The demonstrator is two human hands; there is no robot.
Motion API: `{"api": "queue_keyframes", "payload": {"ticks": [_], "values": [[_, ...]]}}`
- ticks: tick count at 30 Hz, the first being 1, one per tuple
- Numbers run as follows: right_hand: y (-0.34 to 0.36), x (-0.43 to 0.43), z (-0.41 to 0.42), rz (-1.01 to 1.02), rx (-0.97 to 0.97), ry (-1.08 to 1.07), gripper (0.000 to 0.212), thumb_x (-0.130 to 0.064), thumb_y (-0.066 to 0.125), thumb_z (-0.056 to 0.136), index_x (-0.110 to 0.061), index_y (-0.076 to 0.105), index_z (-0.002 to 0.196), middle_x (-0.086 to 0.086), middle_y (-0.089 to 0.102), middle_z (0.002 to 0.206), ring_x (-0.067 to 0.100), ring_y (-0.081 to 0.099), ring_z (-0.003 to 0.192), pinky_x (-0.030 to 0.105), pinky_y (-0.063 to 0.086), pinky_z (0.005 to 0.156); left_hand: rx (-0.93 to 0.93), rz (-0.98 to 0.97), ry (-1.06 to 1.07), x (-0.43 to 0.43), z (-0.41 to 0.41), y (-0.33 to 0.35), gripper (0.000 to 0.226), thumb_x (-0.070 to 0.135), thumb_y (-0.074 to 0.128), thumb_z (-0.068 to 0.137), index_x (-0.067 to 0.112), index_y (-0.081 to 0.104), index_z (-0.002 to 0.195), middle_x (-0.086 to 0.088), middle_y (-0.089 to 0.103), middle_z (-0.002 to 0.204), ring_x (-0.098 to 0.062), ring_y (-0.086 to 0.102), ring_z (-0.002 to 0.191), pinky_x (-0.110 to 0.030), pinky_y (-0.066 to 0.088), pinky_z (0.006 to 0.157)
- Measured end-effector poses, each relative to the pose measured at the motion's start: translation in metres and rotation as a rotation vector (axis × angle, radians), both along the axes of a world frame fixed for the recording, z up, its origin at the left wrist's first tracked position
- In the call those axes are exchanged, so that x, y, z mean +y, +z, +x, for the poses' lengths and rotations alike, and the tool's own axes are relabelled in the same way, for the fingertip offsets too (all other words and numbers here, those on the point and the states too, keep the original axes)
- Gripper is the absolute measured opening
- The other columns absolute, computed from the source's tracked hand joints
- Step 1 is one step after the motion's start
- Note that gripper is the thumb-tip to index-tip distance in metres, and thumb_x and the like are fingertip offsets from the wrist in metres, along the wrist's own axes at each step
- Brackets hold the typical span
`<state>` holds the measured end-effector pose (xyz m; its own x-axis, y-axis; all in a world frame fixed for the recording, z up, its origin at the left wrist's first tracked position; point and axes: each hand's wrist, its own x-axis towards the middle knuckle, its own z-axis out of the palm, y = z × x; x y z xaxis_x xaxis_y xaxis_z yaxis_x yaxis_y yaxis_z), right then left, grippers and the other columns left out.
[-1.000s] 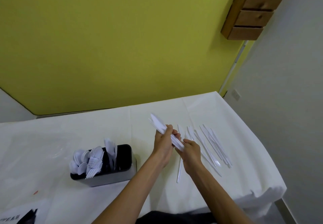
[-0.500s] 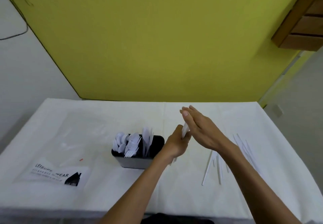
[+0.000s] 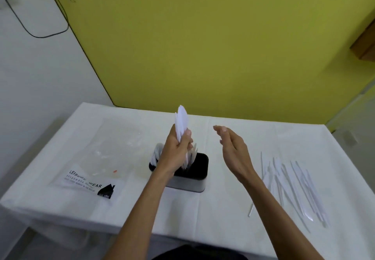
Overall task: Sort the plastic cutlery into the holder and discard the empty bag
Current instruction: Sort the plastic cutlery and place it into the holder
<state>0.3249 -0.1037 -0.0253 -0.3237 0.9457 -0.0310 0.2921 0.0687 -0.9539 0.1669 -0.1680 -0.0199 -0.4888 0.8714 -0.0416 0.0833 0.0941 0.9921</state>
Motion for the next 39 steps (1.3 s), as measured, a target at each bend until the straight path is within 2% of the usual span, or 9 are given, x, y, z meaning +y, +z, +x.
{"api": "queue_keyframes", "payload": {"ticks": [3,6,14,18,22,28,33,37,39], "values": [[-0.02,-0.01,-0.004,-0.008,-0.085,0.029,0.041,-0.041,0.034,0.107,-0.025,0.064,0.129,-0.014,0.064,0.13,0.007,0.057,0.121,0.028,0.043,0.104,0.009,0.004,0.126,-0.005,0.004,-0.02,0.009,0.022,0.054,0.103,0.015,0.058,0.099,0.004,0.067,0.083,-0.007,0.069,0.077,-0.023,0.054,0.078],[-0.04,-0.017,-0.007,0.007,-0.177,0.066,0.033,-0.029,0.041,0.105,-0.022,0.064,0.128,-0.011,0.065,0.126,0.001,0.055,0.108,0.015,0.039,0.09,0.048,-0.003,0.186,-0.006,0.013,-0.025,0.01,0.021,0.062,0.098,0.029,0.056,0.099,0.006,0.073,0.095,-0.005,0.072,0.086,-0.013,0.05,0.075],[-0.064,-0.029,-0.011,-0.004,-0.183,0.105,0.028,-0.021,0.047,0.103,-0.021,0.061,0.127,-0.012,0.065,0.119,0.001,0.057,0.106,0.006,0.042,0.082,0.104,0.025,0.292,-0.014,0.019,-0.018,0.043,0.014,0.074,0.088,0.028,0.051,0.12,0.011,0.064,0.084,0.004,0.062,0.077,-0.013,0.05,0.069],[-0.064,-0.027,-0.011,0.003,-0.192,0.107,0.028,-0.02,0.047,0.103,-0.02,0.061,0.127,-0.012,0.065,0.119,0.002,0.058,0.107,0.0,0.04,0.077,0.121,0.103,0.277,-0.015,0.02,-0.019,0.047,-0.001,0.068,0.087,0.022,0.052,0.125,0.005,0.071,0.092,-0.003,0.066,0.09,-0.017,0.052,0.082],[-0.066,-0.027,-0.013,0.01,-0.208,0.116,0.029,-0.019,0.045,0.104,-0.019,0.059,0.129,-0.013,0.064,0.118,0.002,0.056,0.106,-0.003,0.038,0.076,0.373,0.148,0.21,-0.015,0.018,-0.025,0.038,-0.004,0.057,0.091,0.016,0.06,0.123,0.002,0.067,0.112,-0.003,0.061,0.11,-0.016,0.045,0.098],[-0.069,-0.026,-0.015,0.029,-0.228,0.13,0.032,-0.019,0.043,0.105,-0.017,0.057,0.133,-0.008,0.064,0.125,0.006,0.057,0.109,0.01,0.041,0.086,0.746,-0.012,0.046,-0.006,0.014,-0.05,0.043,0.028,0.032,0.104,0.01,0.068,0.12,0.002,0.064,0.13,-0.013,0.052,0.13,-0.038,0.03,0.118],[-0.069,-0.021,-0.003,0.022,-0.247,0.093,0.033,-0.022,0.044,0.105,-0.016,0.056,0.135,-0.01,0.061,0.128,0.006,0.056,0.117,0.017,0.04,0.093,0.68,0.033,0.099,0.001,0.023,-0.036,0.038,0.022,0.035,0.105,0.007,0.067,0.118,0.0,0.065,0.129,-0.014,0.051,0.133,-0.032,0.019,0.123],[-0.081,-0.012,0.026,0.024,-0.306,-0.102,0.028,-0.02,0.054,0.1,-0.013,0.057,0.127,-0.006,0.064,0.12,0.009,0.061,0.102,0.01,0.042,0.079,0.684,0.145,0.068,0.013,0.051,-0.016,0.033,0.017,0.038,0.105,0.008,0.069,0.115,0.0,0.067,0.126,-0.012,0.052,0.131,-0.033,0.025,0.121],[-0.095,-0.007,0.055,-0.023,-0.43,-0.207,0.024,-0.022,0.057,0.097,-0.012,0.059,0.12,0.0,0.068,0.114,0.016,0.064,0.096,0.02,0.049,0.078,0.616,0.185,-0.041,0.019,0.076,-0.011,0.032,0.017,0.039,0.106,0.01,0.069,0.116,0.001,0.068,0.124,-0.009,0.054,0.126,-0.026,0.032,0.116]]}}
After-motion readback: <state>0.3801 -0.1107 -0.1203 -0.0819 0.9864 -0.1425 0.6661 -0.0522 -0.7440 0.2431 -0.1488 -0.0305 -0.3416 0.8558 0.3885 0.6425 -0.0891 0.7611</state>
